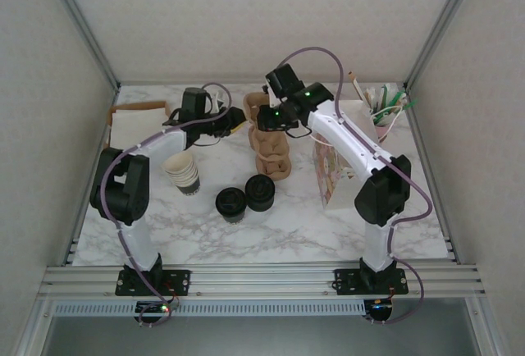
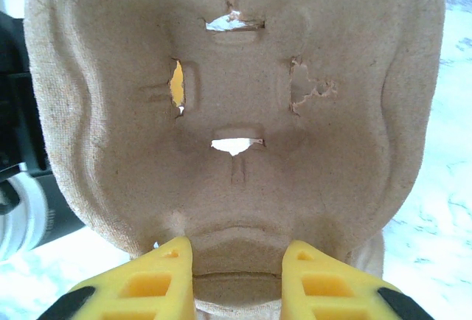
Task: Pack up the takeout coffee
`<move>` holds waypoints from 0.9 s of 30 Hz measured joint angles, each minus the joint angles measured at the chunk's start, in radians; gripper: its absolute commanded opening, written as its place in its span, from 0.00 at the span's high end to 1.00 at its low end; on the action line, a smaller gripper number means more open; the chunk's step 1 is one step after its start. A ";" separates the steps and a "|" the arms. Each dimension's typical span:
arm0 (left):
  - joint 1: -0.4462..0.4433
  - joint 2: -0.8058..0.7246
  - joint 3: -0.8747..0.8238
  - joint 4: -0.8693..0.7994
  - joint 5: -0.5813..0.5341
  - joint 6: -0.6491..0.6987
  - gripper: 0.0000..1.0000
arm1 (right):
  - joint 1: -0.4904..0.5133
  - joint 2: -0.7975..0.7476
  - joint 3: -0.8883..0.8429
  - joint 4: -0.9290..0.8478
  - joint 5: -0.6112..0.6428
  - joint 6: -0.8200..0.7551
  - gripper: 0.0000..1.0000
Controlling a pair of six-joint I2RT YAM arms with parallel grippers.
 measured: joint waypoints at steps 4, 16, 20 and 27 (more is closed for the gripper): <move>0.020 -0.046 -0.023 -0.009 -0.025 -0.002 0.60 | 0.000 -0.039 -0.016 0.027 -0.063 0.008 0.77; 0.088 -0.189 -0.075 -0.050 -0.072 0.002 0.52 | 0.000 -0.155 -0.060 0.113 -0.249 0.057 0.76; 0.090 -0.224 -0.082 -0.060 -0.075 0.002 0.48 | 0.000 -0.207 -0.083 0.139 -0.294 0.077 0.76; 0.089 -0.261 -0.097 -0.070 -0.074 0.006 0.34 | 0.000 -0.305 -0.089 0.140 -0.314 0.094 0.75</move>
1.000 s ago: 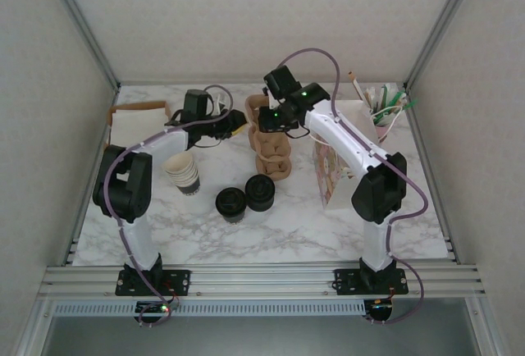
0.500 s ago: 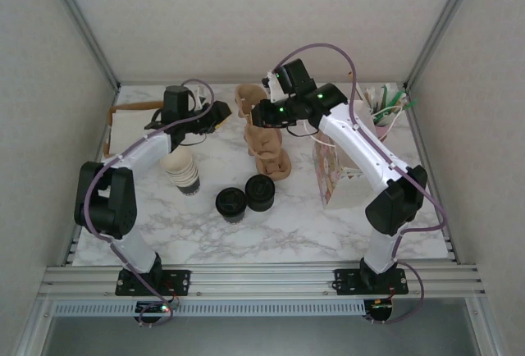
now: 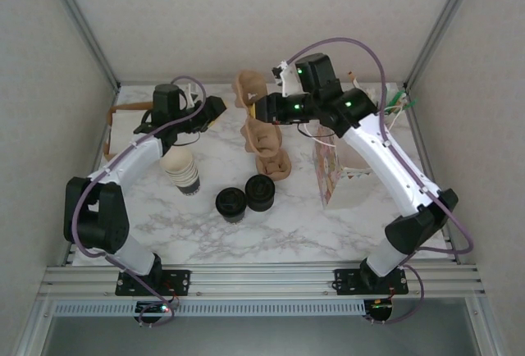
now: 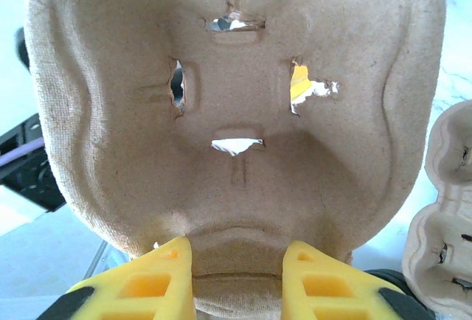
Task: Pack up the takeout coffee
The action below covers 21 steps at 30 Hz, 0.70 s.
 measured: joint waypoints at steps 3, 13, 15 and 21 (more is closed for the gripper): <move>-0.012 -0.013 0.000 -0.006 -0.003 0.005 0.22 | -0.003 -0.042 0.000 -0.028 0.019 -0.001 0.75; -0.143 -0.023 0.043 -0.051 -0.052 0.027 0.00 | -0.073 -0.161 0.004 -0.177 0.130 -0.042 0.74; -0.172 -0.026 0.064 -0.056 -0.061 0.034 0.00 | -0.103 -0.191 0.004 -0.209 0.152 -0.052 0.73; -0.256 -0.044 0.124 -0.065 -0.079 0.056 0.00 | -0.205 -0.268 0.004 -0.288 0.203 -0.085 0.73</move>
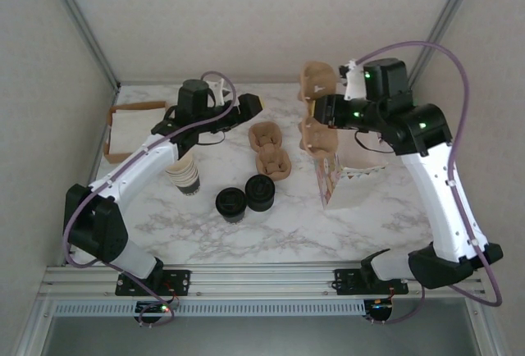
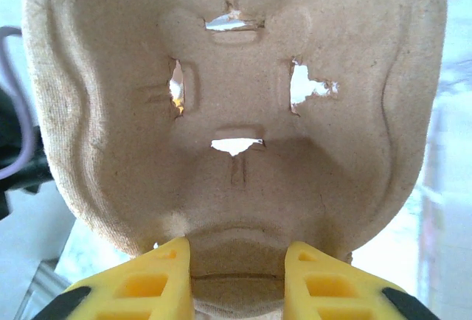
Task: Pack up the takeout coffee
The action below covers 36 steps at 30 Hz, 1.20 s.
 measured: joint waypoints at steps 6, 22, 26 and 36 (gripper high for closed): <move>-0.065 -0.025 0.015 0.001 -0.004 0.016 0.00 | -0.098 -0.049 0.000 -0.060 0.029 -0.031 0.73; -0.274 0.077 0.146 0.020 0.054 0.064 0.14 | -0.233 -0.010 -0.014 -0.133 0.111 -0.109 0.73; -0.274 0.144 0.154 0.019 0.059 0.071 0.25 | -0.238 0.044 -0.001 -0.148 0.119 -0.125 0.73; -0.273 0.239 0.168 0.039 0.126 0.049 0.60 | -0.238 0.116 0.003 -0.159 0.180 -0.151 0.76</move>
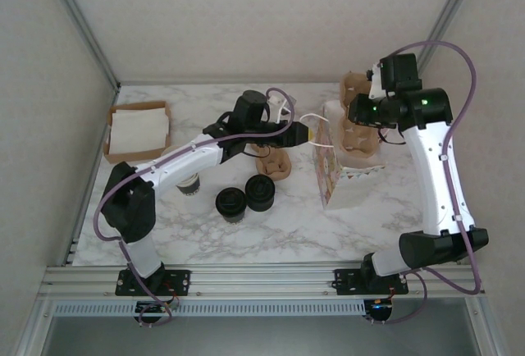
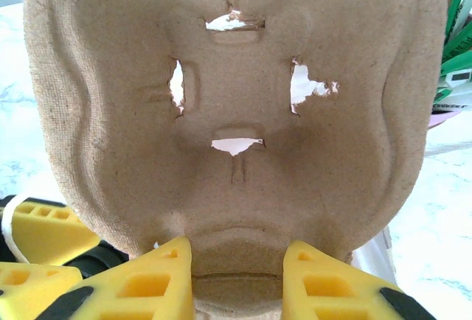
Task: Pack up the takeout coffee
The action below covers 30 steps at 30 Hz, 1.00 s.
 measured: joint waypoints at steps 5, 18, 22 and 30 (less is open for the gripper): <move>0.000 0.003 0.019 0.021 0.021 -0.004 0.66 | 0.000 0.000 -0.045 0.000 0.020 -0.003 0.76; 0.000 0.003 0.027 0.037 0.029 -0.008 0.68 | 0.020 0.000 -0.117 0.000 0.062 -0.014 0.77; 0.000 0.003 0.027 0.036 0.029 -0.008 0.68 | 0.031 0.014 -0.117 0.000 0.085 -0.018 0.77; 0.000 0.003 0.027 0.036 0.029 -0.008 0.68 | 0.047 0.063 -0.127 -0.004 0.121 -0.021 0.77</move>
